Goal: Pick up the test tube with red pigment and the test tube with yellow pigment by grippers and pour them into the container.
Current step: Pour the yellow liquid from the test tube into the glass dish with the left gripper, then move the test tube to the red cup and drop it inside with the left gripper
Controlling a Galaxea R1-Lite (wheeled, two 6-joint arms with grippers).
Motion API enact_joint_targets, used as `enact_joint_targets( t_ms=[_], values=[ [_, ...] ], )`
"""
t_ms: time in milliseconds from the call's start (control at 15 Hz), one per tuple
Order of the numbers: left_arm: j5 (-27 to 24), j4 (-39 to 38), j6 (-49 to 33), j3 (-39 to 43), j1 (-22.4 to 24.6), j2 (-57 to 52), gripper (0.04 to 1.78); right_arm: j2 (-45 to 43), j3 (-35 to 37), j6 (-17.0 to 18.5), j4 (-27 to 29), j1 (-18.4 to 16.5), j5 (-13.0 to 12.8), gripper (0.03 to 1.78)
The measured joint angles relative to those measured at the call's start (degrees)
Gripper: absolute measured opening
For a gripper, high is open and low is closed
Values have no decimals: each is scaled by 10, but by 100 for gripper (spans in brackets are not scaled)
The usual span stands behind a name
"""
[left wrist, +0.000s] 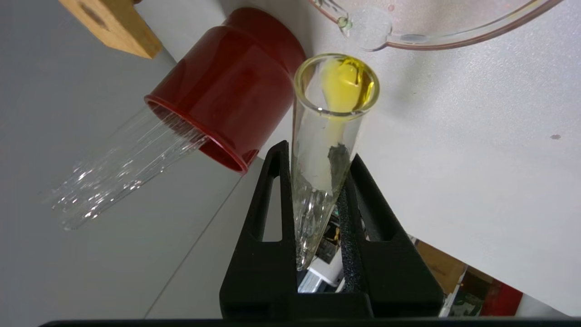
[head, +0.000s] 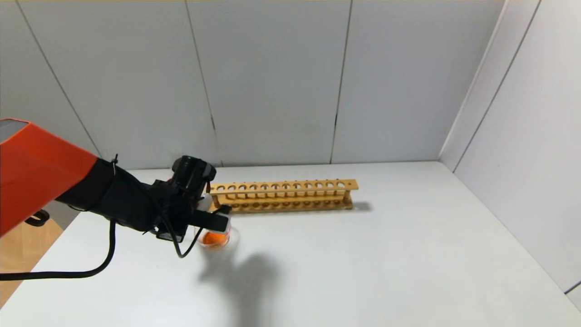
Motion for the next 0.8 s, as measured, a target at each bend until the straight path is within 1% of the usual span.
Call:
enact_joint_targets(
  t_ms=[133,200,267,400,467,533,667,733,800],
  values=[
    [-21,-14,-25,9,0,-28,32,0,0,0,0,0,0,175],
    [-45,-24,-56,15,0,-47,32,0,0,0,0,0,0,175],
    [-77,-33,-106,24,1,-71,32,0,0,0,0,0,0,175],
    [-129,-41,-225,37,3,-121,32,0,0,0,0,0,0,175],
    [-148,-45,-297,42,3,-149,32,0,0,0,0,0,0,175],
    [-161,-49,-362,45,3,-172,32,0,0,0,0,0,0,175],
    [-175,-69,-517,48,3,-210,32,0,0,0,0,0,0,175],
    [-177,-89,-594,48,7,-221,32,0,0,0,0,0,0,175],
    [-180,-111,-654,48,15,-225,32,0,0,0,0,0,0,175]
  ],
)
